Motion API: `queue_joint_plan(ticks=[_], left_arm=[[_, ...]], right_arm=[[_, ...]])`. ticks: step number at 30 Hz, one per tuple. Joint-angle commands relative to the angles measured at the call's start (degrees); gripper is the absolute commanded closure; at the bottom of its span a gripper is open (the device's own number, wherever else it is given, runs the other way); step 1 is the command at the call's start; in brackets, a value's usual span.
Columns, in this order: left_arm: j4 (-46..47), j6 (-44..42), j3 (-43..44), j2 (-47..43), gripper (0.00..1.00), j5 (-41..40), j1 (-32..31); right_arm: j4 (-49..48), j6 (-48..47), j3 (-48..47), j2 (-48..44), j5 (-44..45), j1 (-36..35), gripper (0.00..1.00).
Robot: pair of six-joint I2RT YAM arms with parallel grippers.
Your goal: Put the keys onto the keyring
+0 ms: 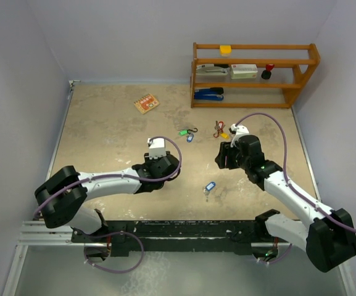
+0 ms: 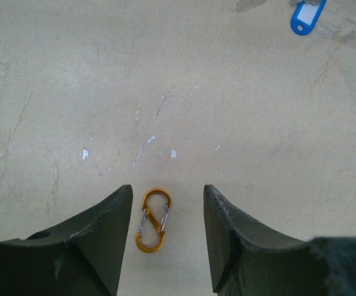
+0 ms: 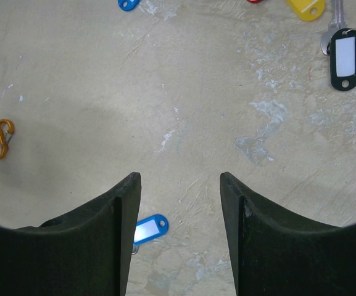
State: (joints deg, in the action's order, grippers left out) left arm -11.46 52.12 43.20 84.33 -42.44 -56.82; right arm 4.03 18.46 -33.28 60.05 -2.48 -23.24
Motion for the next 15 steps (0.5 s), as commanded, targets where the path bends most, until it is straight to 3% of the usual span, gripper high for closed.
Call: queue_joint_plan(ticks=[1,15], left_arm=[[0.14,3.46,-0.7,-2.14,0.52,-1.86,-1.18],[1.48,8.43,-5.67,-2.24,0.44,-3.08,-3.94]], right_arm=[[-0.78,-0.88,-0.84,0.33,-0.14,-0.35,0.43],[-0.87,-0.27,-0.13,-0.72,0.11,-0.4,0.43]])
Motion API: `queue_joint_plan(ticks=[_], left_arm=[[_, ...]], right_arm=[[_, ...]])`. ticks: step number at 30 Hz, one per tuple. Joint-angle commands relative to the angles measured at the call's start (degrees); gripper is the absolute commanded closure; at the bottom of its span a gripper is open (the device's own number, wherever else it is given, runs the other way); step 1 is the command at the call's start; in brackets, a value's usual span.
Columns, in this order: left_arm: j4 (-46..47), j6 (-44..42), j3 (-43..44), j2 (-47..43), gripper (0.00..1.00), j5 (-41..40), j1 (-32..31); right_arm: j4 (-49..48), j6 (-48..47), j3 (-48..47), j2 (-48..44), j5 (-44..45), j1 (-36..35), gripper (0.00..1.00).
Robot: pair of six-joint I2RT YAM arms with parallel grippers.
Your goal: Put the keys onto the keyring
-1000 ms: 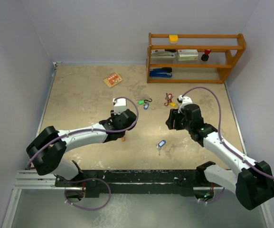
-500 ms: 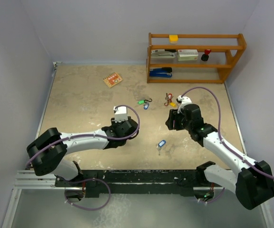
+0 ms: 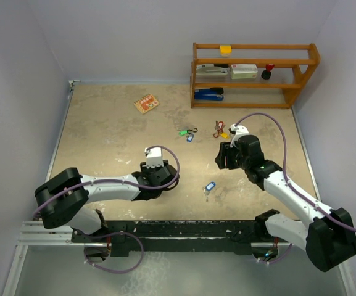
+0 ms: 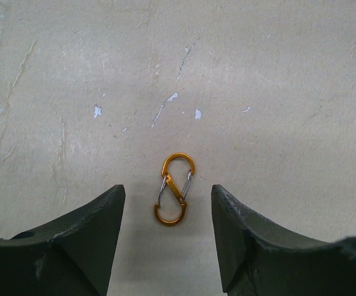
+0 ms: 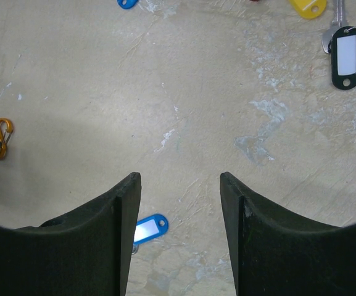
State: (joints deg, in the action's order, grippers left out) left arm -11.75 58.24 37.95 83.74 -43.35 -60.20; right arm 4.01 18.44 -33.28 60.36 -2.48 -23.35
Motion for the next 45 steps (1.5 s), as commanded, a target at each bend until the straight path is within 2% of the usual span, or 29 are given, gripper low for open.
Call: queue_joint_plan(ticks=[1,15,32,42,45], left_arm=[[1.93,2.25,-0.36,-1.34,0.44,-2.21,-0.61],[4.68,1.44,0.63,5.17,0.45,-1.34,-0.67],[3.82,1.26,0.67,6.83,0.61,0.9,-1.25],[2.87,1.41,0.91,7.7,0.62,1.76,-2.34],[2.9,1.55,0.83,8.22,0.65,2.02,-2.45]], right_arm=[[-0.8,-0.2,-0.11,-1.02,0.11,-0.31,0.43],[-0.34,-0.41,-0.24,-1.12,0.59,-0.29,0.43],[-0.15,-0.16,0.05,-1.67,0.99,-0.29,0.43],[0.24,0.03,0.32,-2.44,1.16,-0.31,0.43],[0.37,-0.05,0.24,-2.51,1.29,-0.29,0.43]])
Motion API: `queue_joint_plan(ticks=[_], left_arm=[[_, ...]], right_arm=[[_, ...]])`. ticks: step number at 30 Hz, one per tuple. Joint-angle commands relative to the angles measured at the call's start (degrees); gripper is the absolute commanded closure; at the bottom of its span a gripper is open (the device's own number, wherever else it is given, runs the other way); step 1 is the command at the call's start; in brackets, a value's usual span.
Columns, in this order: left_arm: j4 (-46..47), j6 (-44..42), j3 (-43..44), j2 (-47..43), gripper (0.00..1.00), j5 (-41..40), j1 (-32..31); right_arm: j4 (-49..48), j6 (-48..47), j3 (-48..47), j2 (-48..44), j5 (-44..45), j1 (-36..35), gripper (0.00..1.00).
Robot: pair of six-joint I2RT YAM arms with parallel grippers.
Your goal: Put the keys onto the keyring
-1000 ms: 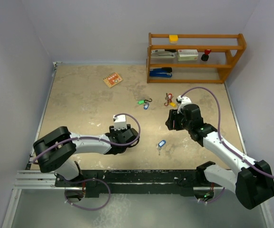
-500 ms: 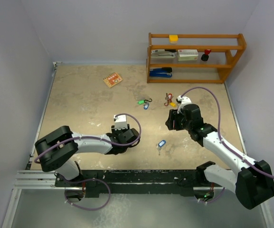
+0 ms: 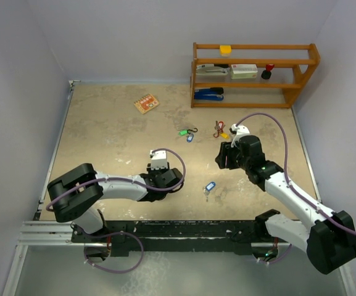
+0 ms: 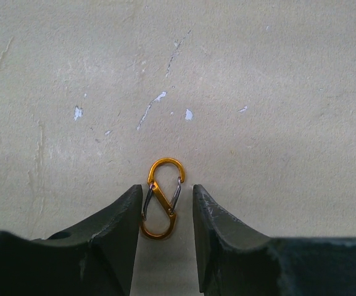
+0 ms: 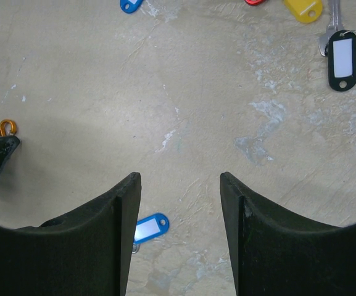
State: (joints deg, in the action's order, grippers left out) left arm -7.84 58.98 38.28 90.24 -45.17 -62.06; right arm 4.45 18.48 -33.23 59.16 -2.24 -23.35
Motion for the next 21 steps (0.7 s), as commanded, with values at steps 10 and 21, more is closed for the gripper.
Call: queue_joint_plan(ticks=[10,21], left_arm=[[-2.85,0.51,1.31,2.42,1.0,3.49,-0.69],[-6.94,-12.22,14.07,-4.93,1.0,-5.35,0.07]], right_arm=[[-0.05,-0.26,-0.37,-1.07,1.21,-0.3,0.43],[0.25,-1.41,-1.99,0.7,0.35,-0.29,0.43]])
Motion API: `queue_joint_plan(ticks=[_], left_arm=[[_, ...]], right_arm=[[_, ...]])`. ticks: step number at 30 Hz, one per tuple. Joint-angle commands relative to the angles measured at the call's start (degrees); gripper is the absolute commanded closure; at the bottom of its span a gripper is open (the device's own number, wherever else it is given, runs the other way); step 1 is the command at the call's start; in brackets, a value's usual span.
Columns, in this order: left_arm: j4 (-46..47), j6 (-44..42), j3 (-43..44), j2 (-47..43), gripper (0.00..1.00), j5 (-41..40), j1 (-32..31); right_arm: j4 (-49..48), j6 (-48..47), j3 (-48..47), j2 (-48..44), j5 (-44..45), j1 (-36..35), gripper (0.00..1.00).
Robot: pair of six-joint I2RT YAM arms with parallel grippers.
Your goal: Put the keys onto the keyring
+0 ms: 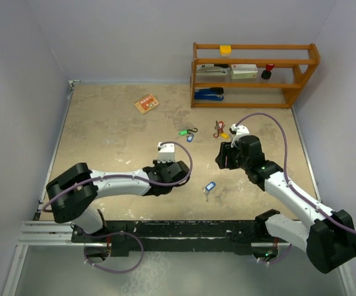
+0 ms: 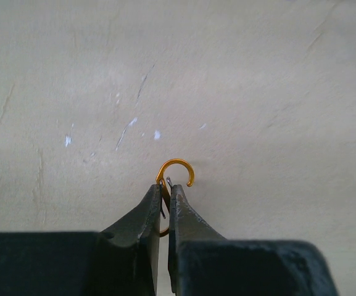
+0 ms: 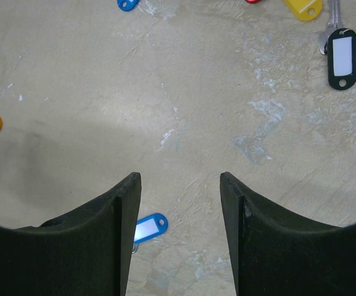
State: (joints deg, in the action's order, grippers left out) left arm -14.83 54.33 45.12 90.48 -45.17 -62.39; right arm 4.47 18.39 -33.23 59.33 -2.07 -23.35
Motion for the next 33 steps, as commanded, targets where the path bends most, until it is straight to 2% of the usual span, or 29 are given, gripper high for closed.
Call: queue_joint_plan(ticks=[1,3,7,12,16,21,33], left_arm=[[0.81,-9.72,8.73,-5.61,1.0,-5.47,1.26],[3.54,-13.87,11.28,-6.01,1.0,-2.92,4.32],[9.5,-17.37,15.73,-3.83,1.0,8.74,12.44],[4.58,-19.75,30.62,5.21,1.0,14.3,17.19],[4.25,-18.72,37.16,10.08,1.0,23.24,20.35],[6.74,-16.2,36.99,10.58,1.0,28.65,22.77],[7.54,-15.56,34.7,9.38,1.0,28.75,23.45]], right_arm=[[0.38,-1.56,-2.08,0.71,-0.25,-0.29,0.43],[0.96,-2.11,-2.25,1.07,-1.41,-0.29,0.43],[4.2,-4.47,-3.67,3.27,-4.86,-0.7,0.46],[7.39,-6.46,-4.07,5.97,-5.98,-4.25,0.48],[6.91,-6.68,-3.06,7.09,-5.76,-9.61,0.49],[4.72,-6.15,-1.47,8.88,-6.62,-13.64,0.5],[1.98,-5.19,-1.05,14.27,-5.09,-17.59,0.52]])
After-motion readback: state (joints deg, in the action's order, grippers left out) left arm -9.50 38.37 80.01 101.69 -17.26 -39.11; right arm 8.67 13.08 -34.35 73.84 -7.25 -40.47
